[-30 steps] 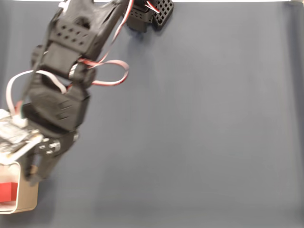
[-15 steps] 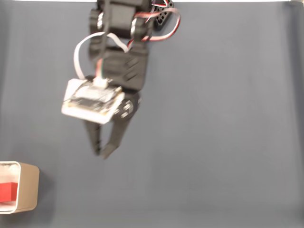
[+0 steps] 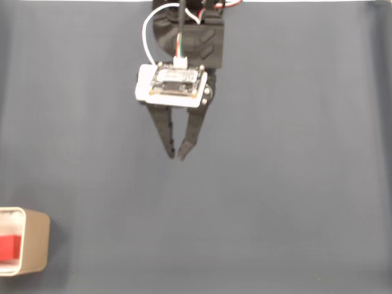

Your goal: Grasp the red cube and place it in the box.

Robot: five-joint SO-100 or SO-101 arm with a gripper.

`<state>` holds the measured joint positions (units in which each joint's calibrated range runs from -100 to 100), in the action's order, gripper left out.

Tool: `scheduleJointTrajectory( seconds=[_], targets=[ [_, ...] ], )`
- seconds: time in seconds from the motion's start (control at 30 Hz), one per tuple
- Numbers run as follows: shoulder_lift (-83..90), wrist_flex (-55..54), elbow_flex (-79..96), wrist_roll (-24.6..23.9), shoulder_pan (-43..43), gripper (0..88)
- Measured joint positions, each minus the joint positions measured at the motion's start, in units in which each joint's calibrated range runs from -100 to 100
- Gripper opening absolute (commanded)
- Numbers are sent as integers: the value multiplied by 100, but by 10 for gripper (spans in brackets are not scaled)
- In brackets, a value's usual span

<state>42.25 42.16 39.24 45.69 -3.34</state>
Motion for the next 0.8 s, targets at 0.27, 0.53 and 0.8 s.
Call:
scheduleJointTrajectory(
  seconds=[0.27, 0.53, 0.8],
  targets=[
    [1450, 0, 1863, 112, 104, 0],
    [2909, 88, 3571, 205, 282, 0],
    [4047, 541, 4656, 332, 401, 0]
  ],
)
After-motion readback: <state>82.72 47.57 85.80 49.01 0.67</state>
